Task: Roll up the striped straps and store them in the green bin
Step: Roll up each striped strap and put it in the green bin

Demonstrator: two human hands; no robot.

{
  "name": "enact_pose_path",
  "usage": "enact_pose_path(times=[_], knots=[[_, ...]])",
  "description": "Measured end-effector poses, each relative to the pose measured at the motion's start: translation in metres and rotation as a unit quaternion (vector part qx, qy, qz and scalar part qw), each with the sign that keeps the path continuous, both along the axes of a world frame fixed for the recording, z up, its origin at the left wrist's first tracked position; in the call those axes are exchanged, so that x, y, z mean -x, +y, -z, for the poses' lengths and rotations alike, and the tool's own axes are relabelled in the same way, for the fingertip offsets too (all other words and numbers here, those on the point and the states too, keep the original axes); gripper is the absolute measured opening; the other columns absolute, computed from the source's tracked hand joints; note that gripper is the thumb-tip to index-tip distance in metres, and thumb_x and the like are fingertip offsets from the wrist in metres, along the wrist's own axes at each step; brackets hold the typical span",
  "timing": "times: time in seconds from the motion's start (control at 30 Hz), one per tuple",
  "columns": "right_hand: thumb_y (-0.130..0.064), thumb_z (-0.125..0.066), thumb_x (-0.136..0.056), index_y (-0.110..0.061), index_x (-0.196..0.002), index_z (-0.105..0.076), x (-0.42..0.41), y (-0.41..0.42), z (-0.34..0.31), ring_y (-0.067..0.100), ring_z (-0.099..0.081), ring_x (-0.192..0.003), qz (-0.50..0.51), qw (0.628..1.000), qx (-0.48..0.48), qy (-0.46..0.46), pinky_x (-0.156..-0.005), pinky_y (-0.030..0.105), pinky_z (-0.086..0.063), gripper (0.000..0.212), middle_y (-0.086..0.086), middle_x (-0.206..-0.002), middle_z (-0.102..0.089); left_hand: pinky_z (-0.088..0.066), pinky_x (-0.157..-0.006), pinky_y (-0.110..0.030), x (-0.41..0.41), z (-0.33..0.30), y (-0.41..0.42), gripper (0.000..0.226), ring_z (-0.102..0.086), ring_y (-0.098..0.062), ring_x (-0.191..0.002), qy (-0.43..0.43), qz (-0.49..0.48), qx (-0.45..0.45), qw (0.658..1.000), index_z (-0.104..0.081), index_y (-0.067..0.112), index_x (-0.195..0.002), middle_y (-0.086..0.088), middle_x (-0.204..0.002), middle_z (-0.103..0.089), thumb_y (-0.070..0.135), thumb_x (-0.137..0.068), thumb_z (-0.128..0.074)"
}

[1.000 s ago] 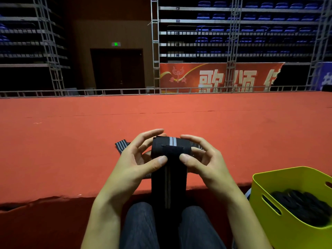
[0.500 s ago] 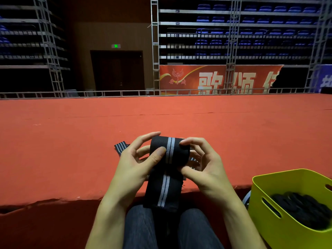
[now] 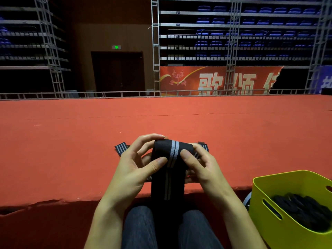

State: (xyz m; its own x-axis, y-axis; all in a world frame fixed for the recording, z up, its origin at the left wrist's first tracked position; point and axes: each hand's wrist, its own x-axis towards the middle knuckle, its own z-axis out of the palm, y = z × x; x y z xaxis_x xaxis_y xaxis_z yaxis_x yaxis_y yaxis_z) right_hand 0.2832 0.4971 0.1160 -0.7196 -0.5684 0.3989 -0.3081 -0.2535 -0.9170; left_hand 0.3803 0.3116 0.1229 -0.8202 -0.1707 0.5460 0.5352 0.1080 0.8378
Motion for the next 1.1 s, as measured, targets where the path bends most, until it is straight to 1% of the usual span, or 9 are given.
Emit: enact_pose_path(times=[0.17, 0.3, 0.4, 0.47, 0.57, 0.73, 0.87, 1.0, 1.1], knots=[[-0.045, -0.081, -0.081, -0.024, -0.126, -0.069, 0.0034, 0.0023, 0.0035, 0.025, -0.078, -0.097, -0.006, 1.000, 0.028, 0.000, -0.077, 0.038, -0.062, 0.051, 0.006, -0.105, -0.079, -0.060, -0.101, -0.041, -0.0013, 0.0008, -0.0056, 0.052, -0.069, -0.034, -0.129, -0.017, 0.022, 0.003, 1.000, -0.064, 0.020, -0.141, -0.011, -0.145, -0.067, 0.009, -0.092, -0.078], [-0.027, -0.083, -0.084, -0.027, -0.132, -0.065, 0.0055, 0.0031, 0.0049, 0.029, -0.078, -0.097, -0.003, 0.999, 0.044, 0.018, -0.080, 0.039, -0.061, 0.051, 0.013, -0.109, -0.080, -0.055, -0.109, -0.051, 0.0000, 0.0001, -0.0031, 0.058, -0.070, -0.029, -0.128, -0.049, -0.011, 0.006, 0.999, -0.062, 0.039, -0.146, -0.006, -0.138, -0.073, 0.039, -0.090, -0.081], [-0.014, -0.081, -0.084, -0.027, -0.136, -0.062, 0.0071, 0.0034, 0.0068, 0.047, -0.073, -0.108, -0.008, 0.998, 0.053, 0.044, -0.096, 0.057, -0.059, 0.057, 0.018, -0.114, -0.079, -0.058, -0.104, -0.050, 0.0019, -0.0012, 0.0002, 0.057, -0.073, -0.027, -0.123, -0.059, -0.036, 0.010, 0.998, -0.063, 0.045, -0.143, -0.003, -0.132, -0.076, 0.048, -0.089, -0.081], [-0.008, -0.080, -0.083, -0.028, -0.137, -0.061, 0.0071, 0.0043, 0.0078, 0.041, -0.074, -0.108, -0.011, 0.997, 0.051, 0.062, -0.097, 0.058, -0.057, 0.061, 0.017, -0.118, -0.078, -0.062, -0.093, -0.039, 0.0024, -0.0029, 0.0026, 0.053, -0.076, -0.024, -0.118, -0.062, -0.049, 0.000, 0.997, -0.066, 0.045, -0.139, -0.003, -0.126, -0.078, 0.045, -0.088, -0.080], [0.002, -0.076, -0.081, -0.026, -0.137, -0.062, 0.0056, 0.0057, 0.0074, 0.026, -0.074, -0.108, -0.017, 0.996, 0.053, 0.070, -0.087, 0.041, -0.062, 0.064, 0.013, -0.123, -0.076, -0.060, -0.091, -0.032, 0.0020, -0.0042, 0.0031, 0.054, -0.075, -0.020, -0.118, -0.069, -0.051, -0.003, 0.996, -0.068, 0.041, -0.136, -0.002, -0.126, -0.078, 0.041, -0.084, -0.085], [-0.001, -0.079, -0.078, -0.035, -0.143, -0.057, 0.0043, 0.0040, 0.0072, 0.025, -0.074, -0.107, -0.003, 0.996, 0.031, 0.079, -0.099, 0.061, -0.056, 0.077, 0.006, -0.127, -0.075, -0.058, -0.093, -0.037, 0.0037, -0.0018, -0.0002, 0.059, -0.075, -0.021, -0.120, -0.063, -0.048, -0.022, 0.997, -0.069, 0.036, -0.137, -0.005, -0.129, -0.077, 0.032, -0.082, -0.089], [-0.004, -0.082, -0.080, -0.044, -0.150, -0.050, 0.0072, 0.0057, 0.0065, 0.026, -0.075, -0.113, -0.011, 0.996, 0.016, 0.081, -0.100, 0.054, -0.059, 0.087, 0.005, -0.133, -0.074, -0.059, -0.093, -0.028, 0.0041, -0.0006, -0.0002, 0.062, -0.074, -0.021, -0.121, -0.039, -0.051, -0.026, 0.998, -0.067, 0.029, -0.141, -0.007, -0.130, -0.077, 0.018, -0.084, -0.089], [-0.018, -0.082, -0.087, -0.047, -0.149, -0.052, 0.0076, 0.0064, 0.0028, 0.030, -0.077, -0.111, -0.031, 0.999, 0.017, 0.038, -0.084, 0.043, -0.062, 0.074, 0.006, -0.132, -0.074, -0.059, -0.095, -0.027, 0.0025, -0.0009, -0.0016, 0.065, -0.073, -0.023, -0.123, -0.020, -0.041, -0.004, 0.999, -0.062, 0.021, -0.146, -0.009, -0.134, -0.074, 0.001, -0.088, -0.081], [-0.027, -0.082, -0.089, -0.044, -0.144, -0.057, 0.0076, 0.0059, 0.0002, 0.032, -0.080, -0.099, -0.004, 1.000, 0.012, 0.028, -0.075, 0.047, -0.064, 0.063, 0.010, -0.120, -0.077, -0.060, -0.094, -0.028, 0.0015, -0.0006, -0.0016, 0.067, -0.073, -0.026, -0.123, -0.011, -0.028, 0.019, 0.999, -0.059, 0.020, -0.148, -0.012, -0.139, -0.071, -0.004, -0.089, -0.078]])
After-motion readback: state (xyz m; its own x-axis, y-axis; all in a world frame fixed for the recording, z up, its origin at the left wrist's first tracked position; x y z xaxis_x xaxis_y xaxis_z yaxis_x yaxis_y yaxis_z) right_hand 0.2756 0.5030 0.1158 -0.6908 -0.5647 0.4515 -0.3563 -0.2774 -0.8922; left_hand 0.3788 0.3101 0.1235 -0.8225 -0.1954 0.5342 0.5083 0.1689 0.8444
